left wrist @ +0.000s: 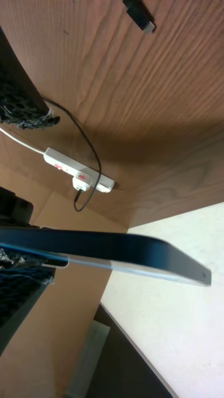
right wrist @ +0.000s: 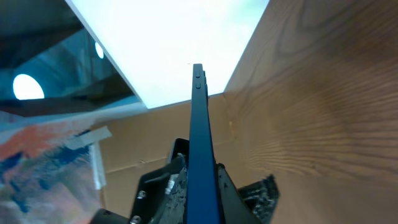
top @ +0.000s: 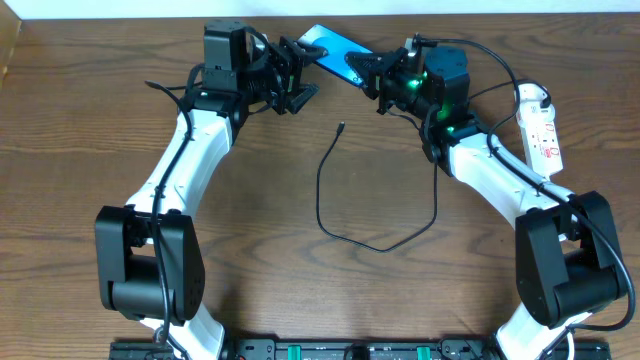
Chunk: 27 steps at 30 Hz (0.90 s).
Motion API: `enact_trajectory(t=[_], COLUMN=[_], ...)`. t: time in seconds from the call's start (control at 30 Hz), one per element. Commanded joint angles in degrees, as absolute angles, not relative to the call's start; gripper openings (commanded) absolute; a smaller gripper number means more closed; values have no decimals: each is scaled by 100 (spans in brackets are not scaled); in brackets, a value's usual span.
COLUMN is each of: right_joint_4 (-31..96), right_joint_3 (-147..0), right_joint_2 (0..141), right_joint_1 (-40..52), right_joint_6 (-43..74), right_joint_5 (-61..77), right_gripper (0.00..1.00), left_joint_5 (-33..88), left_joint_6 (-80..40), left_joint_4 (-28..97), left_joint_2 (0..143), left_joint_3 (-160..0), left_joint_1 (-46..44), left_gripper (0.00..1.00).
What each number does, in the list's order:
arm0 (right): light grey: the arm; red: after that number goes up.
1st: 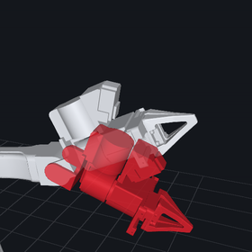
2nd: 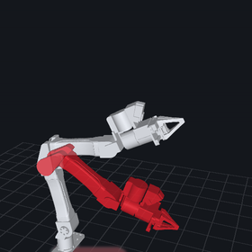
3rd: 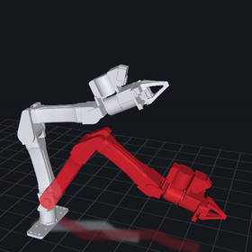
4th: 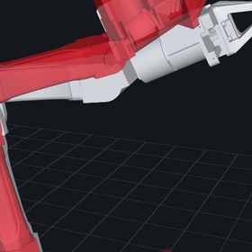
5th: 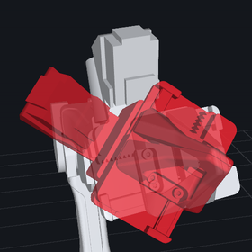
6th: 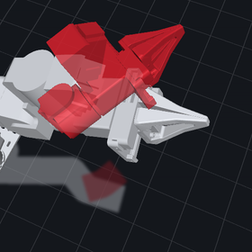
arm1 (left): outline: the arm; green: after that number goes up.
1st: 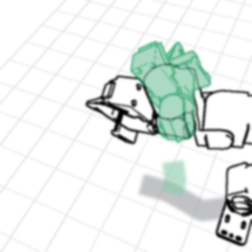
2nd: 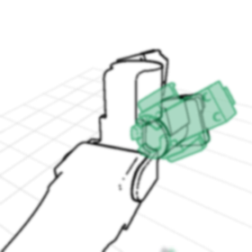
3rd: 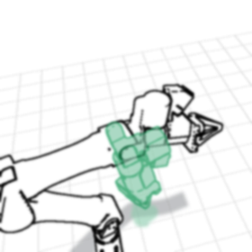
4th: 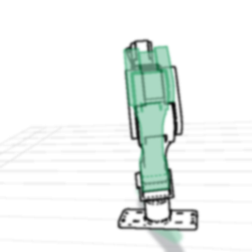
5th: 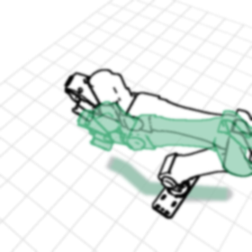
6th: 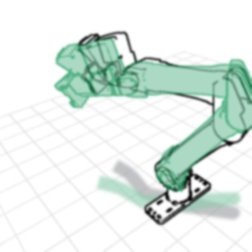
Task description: Plug charger to phone and switch on socket
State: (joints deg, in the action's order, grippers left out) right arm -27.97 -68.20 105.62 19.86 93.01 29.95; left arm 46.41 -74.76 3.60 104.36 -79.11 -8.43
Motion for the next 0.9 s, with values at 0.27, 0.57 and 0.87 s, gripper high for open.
enact_trajectory(t=[0.27, 0.57, 0.87], right_joint_4=[-2825, -2827, -2829], right_joint_3=[-6932, -6932, -6932], right_joint_2=[10534, 10534, 10534], right_joint_1=[2261, 2279, 2373], right_joint_6=[10269, 10481, 10691], right_joint_5=[2923, 2926, 2904], right_gripper=[1, 1, 1], left_joint_5=[4383, 3763, 3636], left_joint_6=[-7461, -7461, -7461], left_joint_4=[-71, -148, -416], left_joint_2=[10361, 10361, 10363], left_joint_3=[-7964, -7964, -7964], left_joint_1=[-834, -906, -1028], left_gripper=[57, 38, 29])
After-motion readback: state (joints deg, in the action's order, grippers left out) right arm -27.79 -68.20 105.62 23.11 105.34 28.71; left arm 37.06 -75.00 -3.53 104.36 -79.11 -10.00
